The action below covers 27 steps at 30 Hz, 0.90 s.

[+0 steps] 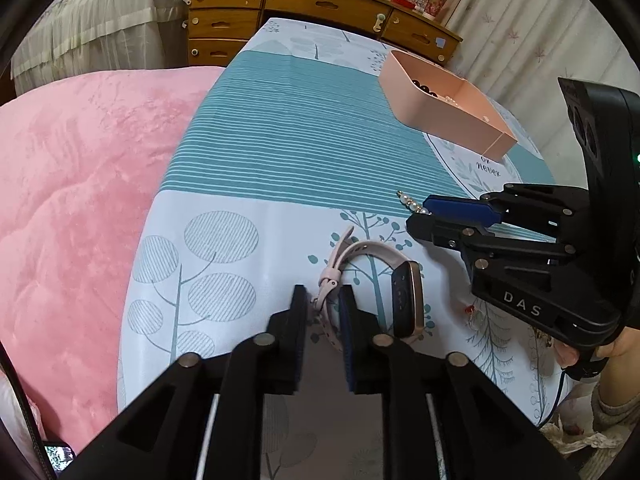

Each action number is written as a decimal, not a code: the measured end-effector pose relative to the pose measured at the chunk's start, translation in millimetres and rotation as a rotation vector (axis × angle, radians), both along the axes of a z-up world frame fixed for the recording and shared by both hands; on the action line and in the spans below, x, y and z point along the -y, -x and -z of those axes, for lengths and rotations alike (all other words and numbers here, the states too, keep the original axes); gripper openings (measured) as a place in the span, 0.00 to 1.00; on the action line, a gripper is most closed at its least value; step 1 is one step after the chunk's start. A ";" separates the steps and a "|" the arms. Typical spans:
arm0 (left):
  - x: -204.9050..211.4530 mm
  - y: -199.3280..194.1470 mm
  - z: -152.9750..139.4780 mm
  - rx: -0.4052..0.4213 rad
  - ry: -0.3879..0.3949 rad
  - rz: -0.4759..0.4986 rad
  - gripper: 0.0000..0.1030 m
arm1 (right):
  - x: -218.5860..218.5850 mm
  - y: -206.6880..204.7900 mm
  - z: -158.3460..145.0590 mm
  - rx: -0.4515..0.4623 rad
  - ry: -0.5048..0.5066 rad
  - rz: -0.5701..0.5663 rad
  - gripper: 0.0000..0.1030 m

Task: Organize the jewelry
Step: 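Grasp the pink watch band with left tool while right tool grasps pearl pin, then carry the watch band and pearl pin into the pink tray, open both tools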

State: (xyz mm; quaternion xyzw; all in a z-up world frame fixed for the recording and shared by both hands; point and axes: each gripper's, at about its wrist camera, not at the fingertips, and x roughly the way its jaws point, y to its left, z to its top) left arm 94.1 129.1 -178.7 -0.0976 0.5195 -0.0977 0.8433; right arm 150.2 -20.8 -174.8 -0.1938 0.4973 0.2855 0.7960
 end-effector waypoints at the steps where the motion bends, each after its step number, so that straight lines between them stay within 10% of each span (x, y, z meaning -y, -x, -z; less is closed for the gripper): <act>1: 0.3 -0.4 0.1 0.003 -0.004 -0.001 0.23 | -0.5 0.3 0.2 0.005 0.007 -0.005 0.18; 12: 9.8 -7.8 -0.7 0.025 -0.069 0.041 0.30 | 4.6 -2.3 0.1 0.018 0.005 0.008 0.07; 17: 16.0 -11.4 -0.5 0.025 -0.103 0.078 0.10 | 13.5 -8.3 -5.2 -0.033 -0.070 0.036 0.07; 27: 21.2 -21.0 -16.6 0.018 -0.048 0.070 0.06 | 46.5 -9.6 -49.8 -0.019 -0.207 0.106 0.07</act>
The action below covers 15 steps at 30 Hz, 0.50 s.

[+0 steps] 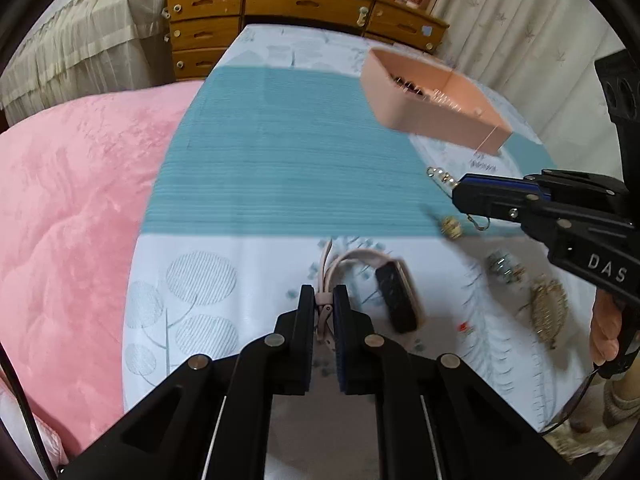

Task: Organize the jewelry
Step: 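Carry the watch band and pearl pin into the pink tray, open both tools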

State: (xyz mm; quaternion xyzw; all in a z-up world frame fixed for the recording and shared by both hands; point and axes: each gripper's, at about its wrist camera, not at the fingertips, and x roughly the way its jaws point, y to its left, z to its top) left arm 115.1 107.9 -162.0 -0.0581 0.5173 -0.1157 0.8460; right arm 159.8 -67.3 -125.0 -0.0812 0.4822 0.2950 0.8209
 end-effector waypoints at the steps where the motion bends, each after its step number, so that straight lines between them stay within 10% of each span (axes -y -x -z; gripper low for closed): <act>1: 1.5 -0.9 -6.5 0.011 0.005 0.004 0.06 | 5.5 -1.6 -7.3 0.006 -0.015 0.015 0.07; 15: 61.0 -80.0 -148.7 0.233 0.048 0.067 0.06 | 104.8 -67.8 -118.0 0.106 -0.168 0.318 0.07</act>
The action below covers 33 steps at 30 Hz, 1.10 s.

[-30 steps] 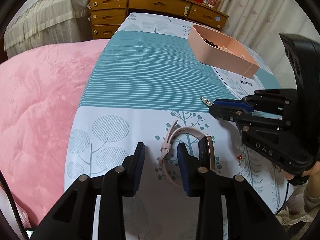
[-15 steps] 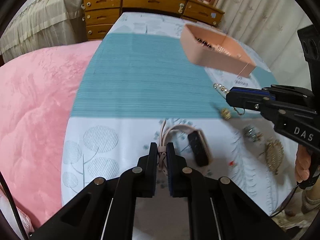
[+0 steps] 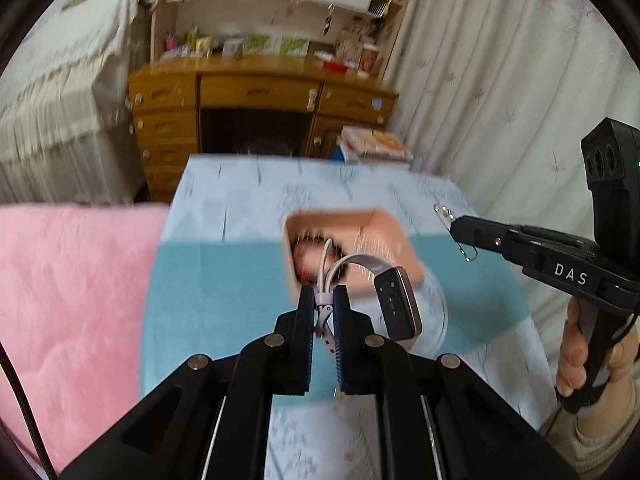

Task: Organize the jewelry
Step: 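Carry the watch band and pearl pin into the pink tray, open both tools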

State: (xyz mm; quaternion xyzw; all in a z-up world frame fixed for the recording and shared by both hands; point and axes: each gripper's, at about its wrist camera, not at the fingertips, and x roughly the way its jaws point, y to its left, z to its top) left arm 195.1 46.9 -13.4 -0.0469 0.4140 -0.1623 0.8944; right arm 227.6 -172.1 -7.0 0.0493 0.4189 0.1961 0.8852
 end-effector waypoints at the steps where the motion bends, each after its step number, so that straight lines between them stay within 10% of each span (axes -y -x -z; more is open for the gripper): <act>1: 7.8 -11.5 -5.1 0.009 -0.002 -0.004 0.06 | 6.2 -7.7 -2.4 0.001 -0.009 0.023 0.07; 16: 82.1 -114.4 90.4 -0.153 -0.088 -0.003 0.10 | 33.3 -88.3 105.9 -0.246 0.009 0.137 0.08; 23: 76.6 -114.3 95.6 -0.138 -0.079 -0.026 0.59 | 43.0 -86.5 121.3 -0.296 -0.015 0.158 0.08; 33: 59.1 -71.3 58.2 -0.044 -0.093 -0.034 0.69 | 45.8 -41.3 86.2 -0.216 -0.039 0.144 0.08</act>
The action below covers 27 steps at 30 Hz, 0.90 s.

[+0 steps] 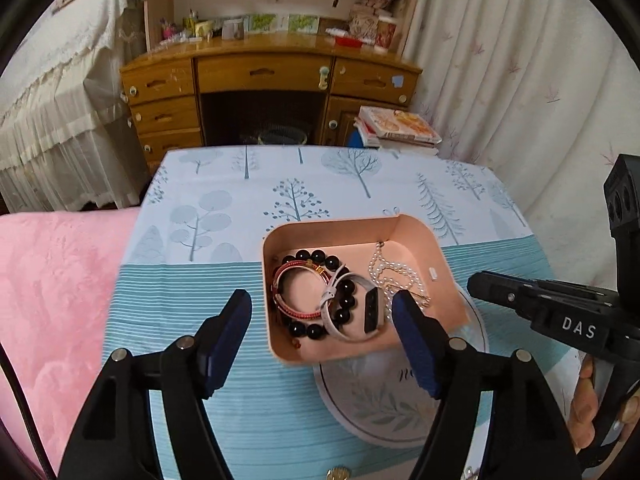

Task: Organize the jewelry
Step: 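Carry the watch band and pearl pin into the pink tray, open both tools, then grasp the gold leaf hair comb with right tool while left tool moves to the earrings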

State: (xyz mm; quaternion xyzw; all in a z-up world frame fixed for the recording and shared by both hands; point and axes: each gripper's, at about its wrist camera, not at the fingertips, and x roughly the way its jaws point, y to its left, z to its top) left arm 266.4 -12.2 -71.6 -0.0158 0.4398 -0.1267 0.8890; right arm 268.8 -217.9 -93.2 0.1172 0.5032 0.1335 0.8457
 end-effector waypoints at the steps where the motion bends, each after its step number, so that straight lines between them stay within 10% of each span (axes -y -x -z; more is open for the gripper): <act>1: -0.1 6.6 -4.1 0.013 -0.006 0.005 0.69 | -2.2 10.2 -5.5 0.016 0.000 -0.012 0.08; 16: -10.1 91.2 -54.2 0.068 0.033 0.065 0.84 | -10.6 116.4 -60.8 0.153 0.011 -0.089 0.09; 21: -12.1 117.1 -58.2 0.115 0.023 0.077 0.86 | -0.4 146.6 -68.4 0.208 0.038 -0.061 0.29; 27: -13.1 140.3 -48.5 0.121 0.012 0.088 0.88 | 20.5 168.8 -61.0 0.210 0.024 -0.016 0.29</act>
